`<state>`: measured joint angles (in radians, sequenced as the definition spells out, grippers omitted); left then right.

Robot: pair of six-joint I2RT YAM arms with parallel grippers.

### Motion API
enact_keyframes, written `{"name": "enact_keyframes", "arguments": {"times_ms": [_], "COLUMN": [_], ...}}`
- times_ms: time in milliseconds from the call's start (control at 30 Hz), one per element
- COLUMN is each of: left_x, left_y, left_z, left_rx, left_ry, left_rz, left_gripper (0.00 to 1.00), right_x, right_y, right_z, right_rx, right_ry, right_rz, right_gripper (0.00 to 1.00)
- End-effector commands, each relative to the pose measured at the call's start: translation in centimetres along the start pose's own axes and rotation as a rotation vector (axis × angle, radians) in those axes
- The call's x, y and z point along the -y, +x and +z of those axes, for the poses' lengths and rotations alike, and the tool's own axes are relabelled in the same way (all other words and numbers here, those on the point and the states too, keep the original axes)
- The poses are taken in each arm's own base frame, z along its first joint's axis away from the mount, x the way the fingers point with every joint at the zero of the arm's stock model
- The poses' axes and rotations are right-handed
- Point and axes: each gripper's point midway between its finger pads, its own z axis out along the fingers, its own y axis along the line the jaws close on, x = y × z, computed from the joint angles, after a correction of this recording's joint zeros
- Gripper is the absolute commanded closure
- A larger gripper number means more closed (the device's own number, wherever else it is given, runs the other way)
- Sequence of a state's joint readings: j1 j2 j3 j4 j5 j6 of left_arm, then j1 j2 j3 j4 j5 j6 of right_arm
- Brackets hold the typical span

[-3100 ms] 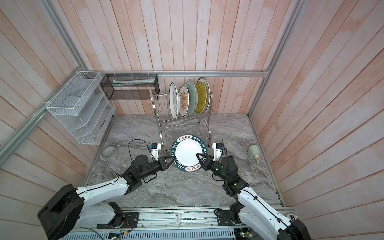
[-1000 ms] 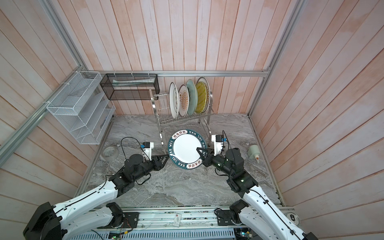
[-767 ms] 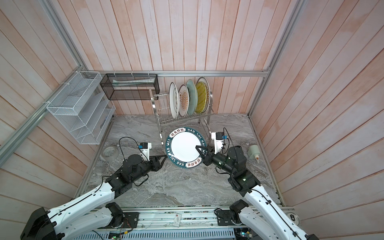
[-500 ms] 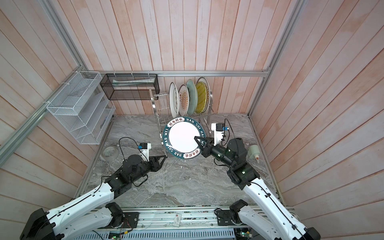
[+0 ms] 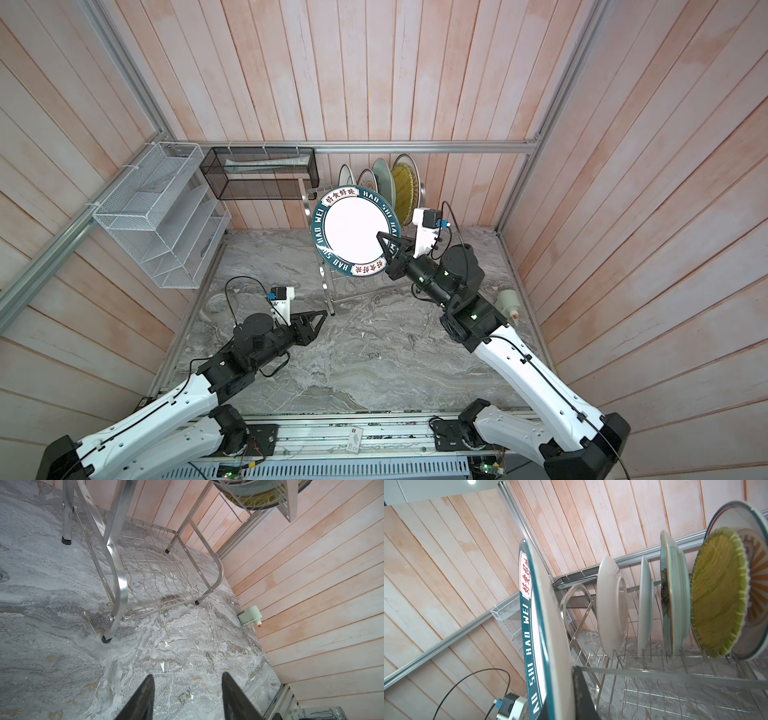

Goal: Load the plates into the dish rack
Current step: 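Open the left gripper and carry the upright plate toward the rack with the right gripper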

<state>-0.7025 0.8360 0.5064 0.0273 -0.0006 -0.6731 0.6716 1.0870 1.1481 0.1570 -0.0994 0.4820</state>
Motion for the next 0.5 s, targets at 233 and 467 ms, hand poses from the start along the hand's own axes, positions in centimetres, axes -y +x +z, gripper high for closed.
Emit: {"name": "enact_keyframes", "arguments": {"times_ms": [233, 467], "left_x": [-0.4, -0.2], "left_y": [0.3, -0.1], "left_z": [-0.9, -1.3], "left_rx": [-0.013, -0.006], "left_ry": [-0.023, -0.024], "left_rz": [0.018, 0.018], "left_gripper": [0.47, 0.47], "right_x": [-1.7, -1.4], "right_y": [-5.0, -5.1], "right_z": [3.2, 4.7], "right_rx": [0.207, 0.247], "right_ry": [0.150, 0.307], "right_rz": [-0.097, -0.163], "right_gripper": [1.00, 1.00]}}
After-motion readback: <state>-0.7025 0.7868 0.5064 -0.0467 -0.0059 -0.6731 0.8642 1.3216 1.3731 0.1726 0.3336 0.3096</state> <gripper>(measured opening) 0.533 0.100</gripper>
